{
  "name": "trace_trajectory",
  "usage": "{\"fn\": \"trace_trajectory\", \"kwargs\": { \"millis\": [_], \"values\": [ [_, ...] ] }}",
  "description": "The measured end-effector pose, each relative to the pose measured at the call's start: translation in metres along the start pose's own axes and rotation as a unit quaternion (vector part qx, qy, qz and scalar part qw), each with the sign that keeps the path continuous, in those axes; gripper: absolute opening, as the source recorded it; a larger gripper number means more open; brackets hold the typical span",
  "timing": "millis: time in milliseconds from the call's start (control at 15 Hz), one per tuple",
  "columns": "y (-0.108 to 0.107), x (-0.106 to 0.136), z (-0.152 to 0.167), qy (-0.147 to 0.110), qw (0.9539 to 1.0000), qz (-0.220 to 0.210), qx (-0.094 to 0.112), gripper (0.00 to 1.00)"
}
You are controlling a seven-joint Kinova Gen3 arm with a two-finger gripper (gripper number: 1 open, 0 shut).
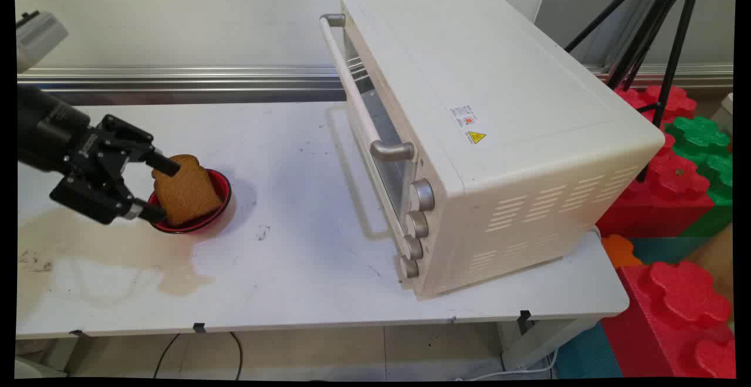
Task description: Open the oven
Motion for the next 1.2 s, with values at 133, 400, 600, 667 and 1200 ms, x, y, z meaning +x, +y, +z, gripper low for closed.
{"fn": "trace_trajectory", "kwargs": {
  "millis": [133, 400, 600, 667, 1200],
  "values": [
    [-0.004, 0.011, -0.002, 0.009, 0.9999, -0.002, 0.008, 1.00],
    [-0.013, 0.035, -0.002, 0.027, 0.9993, -0.002, 0.024, 1.00],
    [-0.022, 0.058, 0.000, 0.046, 0.9983, -0.002, 0.036, 1.00],
    [-0.026, 0.068, 0.001, 0.053, 0.9978, -0.002, 0.040, 1.00],
    [-0.049, 0.145, 0.021, 0.096, 0.9935, 0.004, 0.060, 1.00]
  ]
}}
